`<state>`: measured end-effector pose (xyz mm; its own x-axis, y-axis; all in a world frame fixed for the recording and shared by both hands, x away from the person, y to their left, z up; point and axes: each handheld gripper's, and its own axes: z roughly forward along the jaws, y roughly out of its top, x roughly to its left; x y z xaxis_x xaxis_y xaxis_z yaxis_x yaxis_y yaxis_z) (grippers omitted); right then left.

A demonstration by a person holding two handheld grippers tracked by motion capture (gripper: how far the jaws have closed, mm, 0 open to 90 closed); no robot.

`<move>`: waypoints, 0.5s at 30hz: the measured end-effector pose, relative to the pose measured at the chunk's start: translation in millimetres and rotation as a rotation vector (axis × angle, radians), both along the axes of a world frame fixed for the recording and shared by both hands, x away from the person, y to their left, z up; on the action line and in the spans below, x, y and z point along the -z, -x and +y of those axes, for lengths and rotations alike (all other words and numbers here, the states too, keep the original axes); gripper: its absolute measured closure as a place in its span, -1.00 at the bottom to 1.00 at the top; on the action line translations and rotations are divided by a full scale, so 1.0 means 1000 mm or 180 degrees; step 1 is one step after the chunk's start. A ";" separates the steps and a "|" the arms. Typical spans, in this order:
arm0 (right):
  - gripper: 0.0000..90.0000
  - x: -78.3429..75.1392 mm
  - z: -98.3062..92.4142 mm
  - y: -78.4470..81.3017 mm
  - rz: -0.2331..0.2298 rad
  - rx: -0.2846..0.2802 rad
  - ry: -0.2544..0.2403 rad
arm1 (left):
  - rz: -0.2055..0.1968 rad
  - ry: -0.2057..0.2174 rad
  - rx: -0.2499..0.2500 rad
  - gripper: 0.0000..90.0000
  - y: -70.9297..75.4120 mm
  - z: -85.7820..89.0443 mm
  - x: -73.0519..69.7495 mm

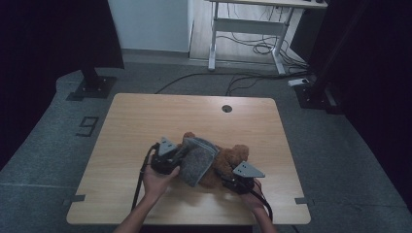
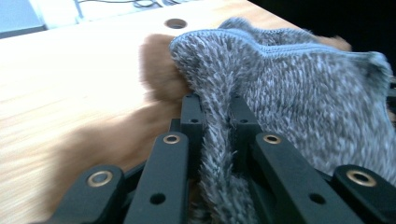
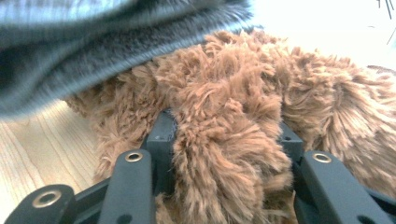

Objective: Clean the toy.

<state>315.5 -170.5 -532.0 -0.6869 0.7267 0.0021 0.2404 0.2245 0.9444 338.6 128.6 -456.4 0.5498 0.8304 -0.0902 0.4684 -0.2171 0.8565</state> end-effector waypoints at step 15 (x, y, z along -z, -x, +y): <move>0.22 0.001 -0.001 0.000 -0.0002 -0.0007 -0.0034 | 0.0335 0.0141 -0.0368 0.78 -0.009 0.064 0.026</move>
<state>315.9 -171.7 -532.8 -0.6884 0.7253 0.0093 0.2394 0.2150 0.9468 347.5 192.2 -482.0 0.4364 0.8815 -0.1801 0.5758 -0.1198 0.8088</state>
